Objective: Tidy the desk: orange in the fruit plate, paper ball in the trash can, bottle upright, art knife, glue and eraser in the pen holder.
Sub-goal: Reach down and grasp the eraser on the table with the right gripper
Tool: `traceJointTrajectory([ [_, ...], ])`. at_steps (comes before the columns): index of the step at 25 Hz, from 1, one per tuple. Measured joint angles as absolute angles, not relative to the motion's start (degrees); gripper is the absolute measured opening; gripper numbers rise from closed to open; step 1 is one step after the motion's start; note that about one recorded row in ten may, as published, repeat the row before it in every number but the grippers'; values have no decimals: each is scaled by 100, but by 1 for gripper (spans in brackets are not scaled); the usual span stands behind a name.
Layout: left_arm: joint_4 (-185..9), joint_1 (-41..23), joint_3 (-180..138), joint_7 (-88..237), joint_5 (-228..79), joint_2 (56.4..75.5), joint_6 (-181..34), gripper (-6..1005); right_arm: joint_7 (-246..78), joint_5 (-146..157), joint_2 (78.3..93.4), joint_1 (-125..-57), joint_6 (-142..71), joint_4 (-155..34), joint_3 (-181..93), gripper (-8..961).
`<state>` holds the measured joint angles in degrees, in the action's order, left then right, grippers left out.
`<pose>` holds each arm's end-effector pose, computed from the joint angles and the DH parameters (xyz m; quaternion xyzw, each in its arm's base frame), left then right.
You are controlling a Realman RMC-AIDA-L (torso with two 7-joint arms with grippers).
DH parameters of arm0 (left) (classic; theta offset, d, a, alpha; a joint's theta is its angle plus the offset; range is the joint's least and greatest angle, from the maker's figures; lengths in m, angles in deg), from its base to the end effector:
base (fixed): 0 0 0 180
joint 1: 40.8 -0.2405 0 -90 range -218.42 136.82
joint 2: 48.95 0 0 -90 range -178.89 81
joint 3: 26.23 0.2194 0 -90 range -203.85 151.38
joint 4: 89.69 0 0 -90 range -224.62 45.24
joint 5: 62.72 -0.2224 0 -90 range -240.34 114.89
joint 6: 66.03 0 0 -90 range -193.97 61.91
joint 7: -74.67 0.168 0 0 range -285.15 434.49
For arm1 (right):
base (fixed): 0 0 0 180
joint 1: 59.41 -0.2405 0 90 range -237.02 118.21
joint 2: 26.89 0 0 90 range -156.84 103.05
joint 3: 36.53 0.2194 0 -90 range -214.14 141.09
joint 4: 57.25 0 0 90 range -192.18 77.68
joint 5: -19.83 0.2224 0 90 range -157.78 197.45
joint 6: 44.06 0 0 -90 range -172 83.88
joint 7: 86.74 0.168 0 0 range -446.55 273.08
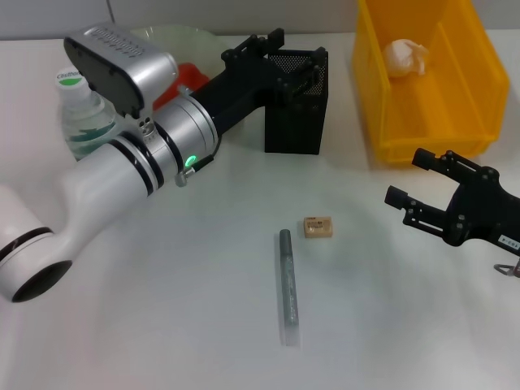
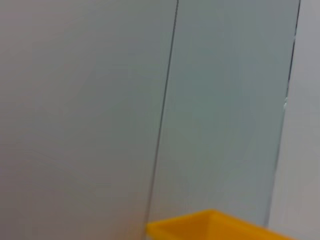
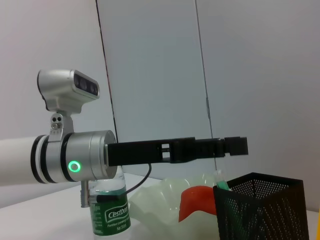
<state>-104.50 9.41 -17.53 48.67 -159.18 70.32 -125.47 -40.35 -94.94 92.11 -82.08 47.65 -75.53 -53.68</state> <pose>-0.1521 0.3823 -0.1106 -0.8509 -0.2072 -0.3570 0.3249 0.2856 0.2776 -0.0148 -0.8833 0.1786 0.3373 0.2723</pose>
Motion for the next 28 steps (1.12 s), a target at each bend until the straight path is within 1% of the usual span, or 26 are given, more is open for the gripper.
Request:
traceJointTrajectory([
  [3, -10369, 847, -1743, 4406, -16220, 7013, -12947, 613, -3942, -9488, 9206, -8209, 4769, -7555, -5363, 775],
  [6, -9830, 603, -1731, 3309, -16995, 6983, -13880, 812, -3757, -9485, 9168, -8214, 4800, -7564, -5359, 775],
  [9, -9225, 350, -1704, 2433, -17709, 6979, -14873, 814, -3637, -9484, 9136, -8218, 4846, -7580, -5358, 775],
  [11, -9036, 268, -1702, 2277, -17970, 6976, -15209, 815, -3459, -9482, 9066, -8223, 4941, -7599, -5384, 775],
  [13, -8635, 65, -1698, 2042, -18564, 6966, -15896, 815, -3371, -9482, 9040, -8239, 4983, -7606, -5400, 775],
  [15, -8421, -37, -1695, 1948, -18833, 6961, -16106, 815, -3158, -9491, 8964, -8293, 5066, -7623, -5419, 775],
  [16, -8175, -142, -1660, 1824, -19126, 6951, -16246, 815, -2953, -9515, 8888, -8350, 5145, -7627, -5441, 775],
  [17, -8175, -142, -1660, 1824, -19126, 6951, -16246, 815, -2953, -9515, 8888, -8350, 5145, -7627, -5441, 775],
  [20, -7873, -274, -1375, 1764, -19263, 6928, -16431, 815, -2575, -9541, 8779, -8504, 5239, -7669, -5654, 774],
  [22, -7655, -342, -1134, 1763, -19270, 6925, -16564, 815, -2348, -9544, 8733, -8625, 5236, -7737, -5878, 774],
  [28, -7298, -480, -800, 1947, -19272, 6929, -16500, 814, -1734, -9548, 8706, -9040, 5039, -8056, -6704, 774],
])
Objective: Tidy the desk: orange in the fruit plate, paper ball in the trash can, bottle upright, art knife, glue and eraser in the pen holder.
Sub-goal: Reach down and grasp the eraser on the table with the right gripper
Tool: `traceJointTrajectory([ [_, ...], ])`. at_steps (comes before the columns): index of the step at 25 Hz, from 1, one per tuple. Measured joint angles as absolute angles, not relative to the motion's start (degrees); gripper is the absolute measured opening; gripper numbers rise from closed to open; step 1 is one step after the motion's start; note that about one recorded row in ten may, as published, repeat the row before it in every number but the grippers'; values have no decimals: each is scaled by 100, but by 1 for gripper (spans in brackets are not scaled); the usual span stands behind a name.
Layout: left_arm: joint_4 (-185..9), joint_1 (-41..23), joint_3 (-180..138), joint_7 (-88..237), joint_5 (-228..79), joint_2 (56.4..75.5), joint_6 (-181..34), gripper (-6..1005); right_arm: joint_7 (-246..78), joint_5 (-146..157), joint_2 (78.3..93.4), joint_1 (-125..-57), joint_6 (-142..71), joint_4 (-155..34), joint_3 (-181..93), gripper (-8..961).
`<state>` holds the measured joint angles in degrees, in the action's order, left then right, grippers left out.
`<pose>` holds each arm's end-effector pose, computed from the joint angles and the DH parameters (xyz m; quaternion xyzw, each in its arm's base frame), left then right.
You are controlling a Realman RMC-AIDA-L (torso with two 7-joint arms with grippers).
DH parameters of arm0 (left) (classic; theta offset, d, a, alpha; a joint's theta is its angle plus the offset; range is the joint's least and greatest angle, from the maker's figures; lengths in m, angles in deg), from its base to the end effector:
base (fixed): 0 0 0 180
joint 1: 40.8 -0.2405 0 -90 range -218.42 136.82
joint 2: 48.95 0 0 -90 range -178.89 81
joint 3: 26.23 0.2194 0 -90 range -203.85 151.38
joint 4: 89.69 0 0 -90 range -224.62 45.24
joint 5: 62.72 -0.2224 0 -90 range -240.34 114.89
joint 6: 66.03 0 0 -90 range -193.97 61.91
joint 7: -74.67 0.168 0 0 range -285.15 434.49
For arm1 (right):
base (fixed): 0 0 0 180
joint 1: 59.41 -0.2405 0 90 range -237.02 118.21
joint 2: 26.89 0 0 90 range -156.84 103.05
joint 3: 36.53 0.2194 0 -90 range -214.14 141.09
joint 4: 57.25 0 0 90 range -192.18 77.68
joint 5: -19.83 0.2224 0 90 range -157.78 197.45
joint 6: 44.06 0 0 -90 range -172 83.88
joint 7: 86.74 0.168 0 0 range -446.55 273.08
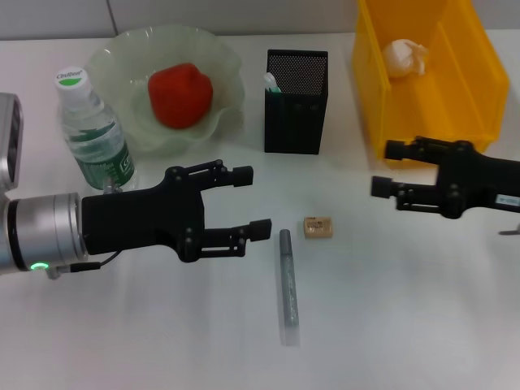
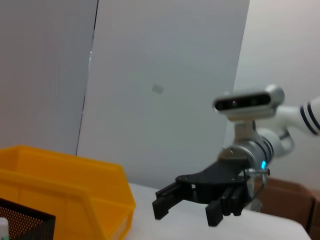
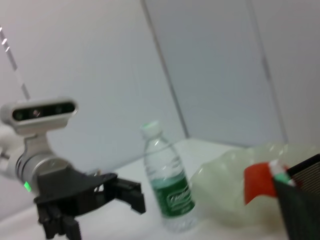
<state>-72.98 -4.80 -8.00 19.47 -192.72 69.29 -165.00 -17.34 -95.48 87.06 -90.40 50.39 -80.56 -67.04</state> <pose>-0.2178 0.2898 -0.0401 -0.9329 -0.1223 -0.3331 0.0609 0.2515 0.3133 0.0051 -0.9209 0.2167 0.2998 0.1228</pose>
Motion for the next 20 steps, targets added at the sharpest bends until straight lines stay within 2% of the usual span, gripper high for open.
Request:
traceJointTrajectory([
  [9, -7117, -499, -527, 2014, -19289, 6928, -16430, 815, -1314, -9769, 8722, -9696, 4208, -8142, -8157, 774],
  [20, -7108, -519, -519, 2013, -19284, 6939, -16275, 815, -1224, -10586, 8850, -10220, 3522, -8215, -8660, 758],
])
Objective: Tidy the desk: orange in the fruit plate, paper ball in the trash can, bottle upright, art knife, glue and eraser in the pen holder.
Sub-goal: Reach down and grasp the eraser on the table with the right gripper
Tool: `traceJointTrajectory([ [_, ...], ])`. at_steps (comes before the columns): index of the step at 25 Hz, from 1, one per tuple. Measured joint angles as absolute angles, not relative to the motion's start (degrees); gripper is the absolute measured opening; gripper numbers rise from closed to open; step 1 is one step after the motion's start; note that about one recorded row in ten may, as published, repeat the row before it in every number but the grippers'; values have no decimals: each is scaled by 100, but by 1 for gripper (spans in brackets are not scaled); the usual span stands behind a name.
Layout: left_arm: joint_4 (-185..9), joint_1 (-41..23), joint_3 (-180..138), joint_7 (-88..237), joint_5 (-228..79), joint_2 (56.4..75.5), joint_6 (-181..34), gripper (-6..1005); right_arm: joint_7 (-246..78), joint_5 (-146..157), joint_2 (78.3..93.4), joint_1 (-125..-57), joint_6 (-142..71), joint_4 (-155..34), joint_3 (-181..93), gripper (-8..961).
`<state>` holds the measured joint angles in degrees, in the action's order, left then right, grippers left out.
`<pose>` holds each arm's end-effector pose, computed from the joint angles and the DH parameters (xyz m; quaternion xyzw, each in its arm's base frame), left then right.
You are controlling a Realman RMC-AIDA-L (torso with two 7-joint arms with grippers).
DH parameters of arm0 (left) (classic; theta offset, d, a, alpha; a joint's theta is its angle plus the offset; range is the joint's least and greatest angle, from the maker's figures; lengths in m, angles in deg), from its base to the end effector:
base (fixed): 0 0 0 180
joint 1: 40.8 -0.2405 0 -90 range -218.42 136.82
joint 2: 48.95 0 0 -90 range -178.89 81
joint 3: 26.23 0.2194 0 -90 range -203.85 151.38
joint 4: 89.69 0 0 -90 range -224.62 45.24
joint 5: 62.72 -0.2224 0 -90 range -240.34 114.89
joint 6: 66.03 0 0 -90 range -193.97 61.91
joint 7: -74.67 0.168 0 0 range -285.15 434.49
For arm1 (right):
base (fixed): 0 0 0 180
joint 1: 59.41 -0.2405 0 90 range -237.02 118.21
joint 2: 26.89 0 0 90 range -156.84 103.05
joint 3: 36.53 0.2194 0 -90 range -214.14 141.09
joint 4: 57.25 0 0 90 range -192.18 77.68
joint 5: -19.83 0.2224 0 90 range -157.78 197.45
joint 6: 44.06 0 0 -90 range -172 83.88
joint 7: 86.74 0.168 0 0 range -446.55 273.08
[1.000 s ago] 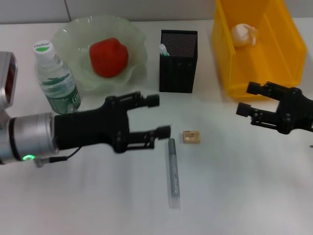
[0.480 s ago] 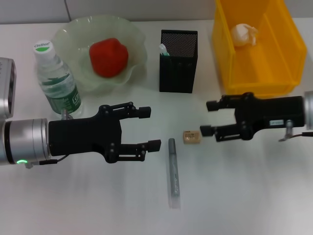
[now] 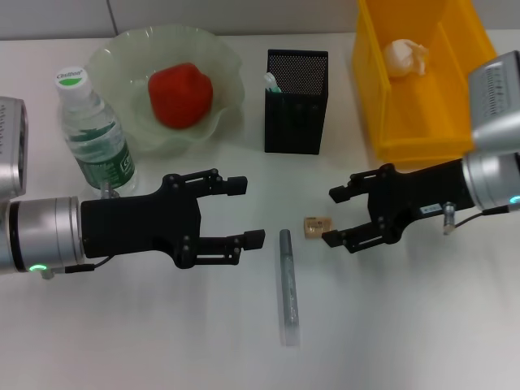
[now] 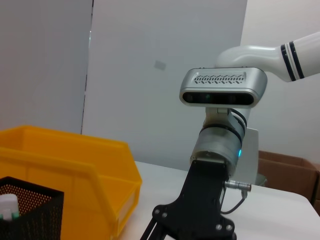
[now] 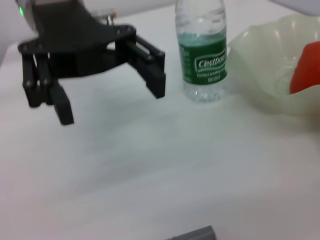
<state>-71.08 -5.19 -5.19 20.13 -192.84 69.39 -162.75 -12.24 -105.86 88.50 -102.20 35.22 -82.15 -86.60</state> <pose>-0.2264 0.2922 -0.0420 -0.9457 -0.1110 -0.2980 0.0680 0.2279 0.3485 -0.0512 -0.9884 0.1240 0.0710 0.0509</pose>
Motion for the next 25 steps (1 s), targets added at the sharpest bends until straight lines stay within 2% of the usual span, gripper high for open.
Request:
traceJointTrajectory([
  [3, -7106, -525, -516, 2000, -19277, 6946, -16260, 814, -1242, -10590, 8967, -10259, 3309, -8355, -8996, 733],
  [11, -7106, -529, -514, 1980, -19265, 6942, -16258, 814, -1255, -10594, 9126, -10271, 2995, -8534, -9275, 666],
  [17, -7105, -530, -520, 1977, -19262, 6942, -16263, 814, -1265, -10594, 9165, -10282, 2851, -8612, -9444, 588],
  [25, -7106, -527, -549, 1974, -19262, 6928, -16270, 814, -1328, -10594, 9196, -10265, 2825, -8712, -9500, 531],
])
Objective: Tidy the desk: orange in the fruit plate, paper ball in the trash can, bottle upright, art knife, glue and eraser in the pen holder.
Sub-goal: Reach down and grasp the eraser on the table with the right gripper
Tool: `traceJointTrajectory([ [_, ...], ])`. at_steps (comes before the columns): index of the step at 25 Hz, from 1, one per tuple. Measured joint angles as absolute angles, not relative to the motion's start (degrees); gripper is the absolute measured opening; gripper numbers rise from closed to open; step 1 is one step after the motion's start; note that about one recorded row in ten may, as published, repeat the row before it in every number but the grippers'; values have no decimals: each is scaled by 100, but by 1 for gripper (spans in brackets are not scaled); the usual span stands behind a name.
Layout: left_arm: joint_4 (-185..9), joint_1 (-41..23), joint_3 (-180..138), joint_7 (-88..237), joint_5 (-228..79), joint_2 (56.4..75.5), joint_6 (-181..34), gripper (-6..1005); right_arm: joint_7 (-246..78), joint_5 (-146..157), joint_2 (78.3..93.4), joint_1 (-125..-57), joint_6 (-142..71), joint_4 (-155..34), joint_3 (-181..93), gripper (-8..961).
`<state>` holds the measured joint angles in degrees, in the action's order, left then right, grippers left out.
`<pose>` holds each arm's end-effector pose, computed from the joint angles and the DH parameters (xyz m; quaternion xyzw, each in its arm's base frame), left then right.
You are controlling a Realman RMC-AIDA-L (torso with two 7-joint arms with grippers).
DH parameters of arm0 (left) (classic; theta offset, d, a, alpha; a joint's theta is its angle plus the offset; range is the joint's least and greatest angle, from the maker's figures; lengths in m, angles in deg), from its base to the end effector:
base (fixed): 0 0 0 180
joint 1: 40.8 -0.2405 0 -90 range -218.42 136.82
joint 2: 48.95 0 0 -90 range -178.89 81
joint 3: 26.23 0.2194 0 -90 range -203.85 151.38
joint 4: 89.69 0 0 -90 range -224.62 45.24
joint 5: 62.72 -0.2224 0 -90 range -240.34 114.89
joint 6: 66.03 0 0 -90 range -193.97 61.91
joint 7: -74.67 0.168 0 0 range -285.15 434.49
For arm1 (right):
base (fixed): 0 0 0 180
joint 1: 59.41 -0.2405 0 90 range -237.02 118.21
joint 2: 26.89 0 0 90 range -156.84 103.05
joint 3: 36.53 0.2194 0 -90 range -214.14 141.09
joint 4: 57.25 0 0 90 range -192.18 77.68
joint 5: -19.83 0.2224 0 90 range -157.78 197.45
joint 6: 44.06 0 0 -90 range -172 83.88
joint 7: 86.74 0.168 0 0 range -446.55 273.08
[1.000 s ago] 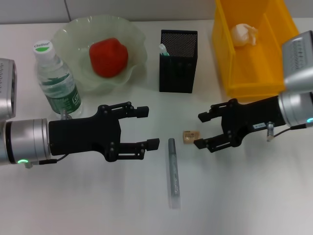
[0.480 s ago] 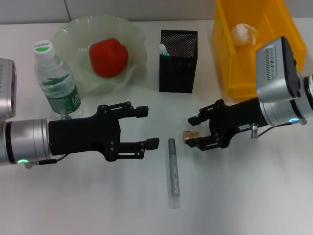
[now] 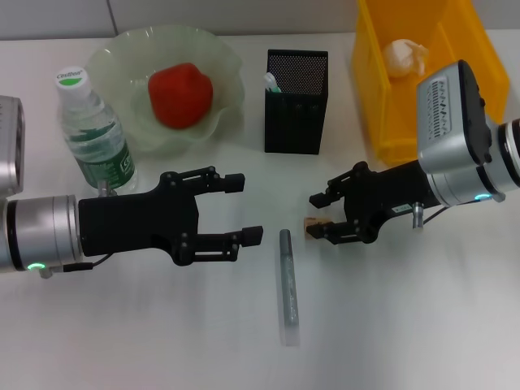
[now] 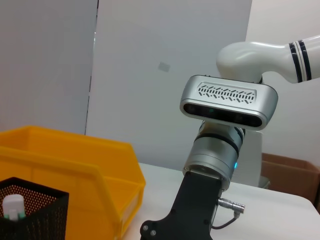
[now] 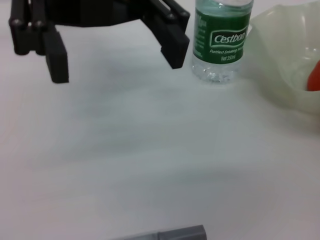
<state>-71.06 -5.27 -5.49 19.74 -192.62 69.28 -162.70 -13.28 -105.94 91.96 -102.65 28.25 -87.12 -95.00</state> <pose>-0.2270 0.2933 -0.0405 -0.9443 -0.1154 -0.2998 0.0715 0.2136 0.3585 -0.0740 -0.9962 0.0502 0.0189 0.0683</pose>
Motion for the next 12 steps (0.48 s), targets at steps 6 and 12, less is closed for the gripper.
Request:
traceJointTrajectory([
  [6, -7100, -506, -555, 1974, -19254, 6927, -16279, 814, -1401, -10595, 9203, -10234, 2780, -8740, -9541, 482],
  [12, -7097, -490, -558, 1974, -19253, 6926, -16277, 815, -1515, -10606, 9202, -10196, 2767, -8740, -9541, 458],
])
